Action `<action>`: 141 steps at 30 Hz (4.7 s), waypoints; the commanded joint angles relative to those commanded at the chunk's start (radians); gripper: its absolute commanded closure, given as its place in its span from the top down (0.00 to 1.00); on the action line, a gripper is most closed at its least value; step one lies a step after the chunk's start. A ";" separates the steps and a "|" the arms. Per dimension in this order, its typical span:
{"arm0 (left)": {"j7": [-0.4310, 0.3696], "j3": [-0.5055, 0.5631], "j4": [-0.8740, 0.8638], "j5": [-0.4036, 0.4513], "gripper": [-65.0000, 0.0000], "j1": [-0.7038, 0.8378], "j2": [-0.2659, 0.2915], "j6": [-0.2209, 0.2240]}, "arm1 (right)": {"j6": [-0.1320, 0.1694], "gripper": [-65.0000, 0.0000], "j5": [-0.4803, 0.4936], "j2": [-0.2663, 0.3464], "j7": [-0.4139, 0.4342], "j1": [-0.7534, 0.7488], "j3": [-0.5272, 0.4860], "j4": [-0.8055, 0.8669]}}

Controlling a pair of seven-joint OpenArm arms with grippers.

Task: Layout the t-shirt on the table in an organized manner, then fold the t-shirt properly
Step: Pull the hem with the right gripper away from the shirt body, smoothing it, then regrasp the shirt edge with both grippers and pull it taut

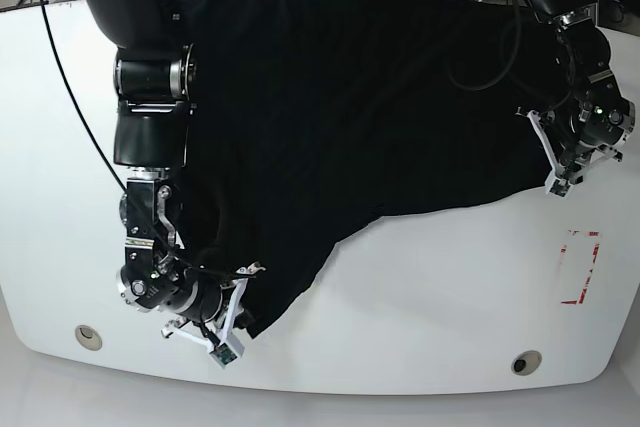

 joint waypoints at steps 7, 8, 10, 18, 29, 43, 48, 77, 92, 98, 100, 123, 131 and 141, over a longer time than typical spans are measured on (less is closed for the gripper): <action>0.000 0.000 0.002 0.000 0.13 0.000 0.000 0.000 | 0.000 0.35 0.002 0.020 0.012 0.066 0.000 -0.083; 0.000 0.000 0.002 0.000 0.13 0.000 0.000 0.000 | 0.000 0.46 0.002 0.023 0.012 0.066 0.000 -0.081; 0.000 0.000 0.006 0.000 0.13 -0.006 0.000 0.000 | 0.000 0.68 0.008 0.026 0.012 0.069 0.002 -0.063; 0.006 0.006 0.071 0.000 0.13 -0.043 0.002 0.000 | 0.000 0.92 0.012 0.029 -0.180 -0.029 0.008 0.273; -0.009 -0.018 0.153 0.006 0.13 -0.014 0.000 0.000 | 0.000 0.63 0.011 -0.049 -0.371 -0.391 0.008 0.686; -0.203 -0.107 -0.074 0.006 0.13 -0.034 -0.051 0.093 | 0.000 0.12 0.012 -0.071 -0.316 -0.624 0.008 0.684; -0.255 -0.101 -0.226 0.006 0.13 -0.074 -0.057 0.093 | 0.000 0.11 0.012 -0.066 -0.311 -0.644 0.009 0.678; -0.729 0.087 -0.977 0.006 0.13 -0.385 -0.101 0.101 | 0.000 0.11 0.012 0.098 0.256 -0.315 0.009 -0.267; -0.629 0.103 -0.763 0.002 0.13 -0.451 -0.129 0.097 | 0.000 0.12 0.014 0.121 0.135 -0.166 0.023 -0.147; -0.417 0.055 -0.430 0.002 0.13 -0.364 -0.129 0.094 | 0.000 0.12 0.026 0.087 -0.118 -0.259 0.086 0.242; -0.328 0.043 -0.287 0.002 0.13 -0.319 -0.124 0.094 | 0.000 0.12 0.035 0.080 -0.203 -0.308 0.101 0.367; -0.242 0.041 -0.132 0.003 0.13 0.032 0.071 0.094 | 0.000 0.11 0.032 0.028 -0.158 -0.715 0.104 0.497; -0.377 0.066 -0.391 0.006 0.13 -0.034 0.051 0.096 | 0.000 0.11 0.031 0.037 -0.041 -0.677 0.106 0.321; -0.494 0.110 -0.649 0.006 0.13 -0.192 -0.005 0.097 | 0.000 0.11 0.032 0.075 0.086 -0.543 0.101 0.051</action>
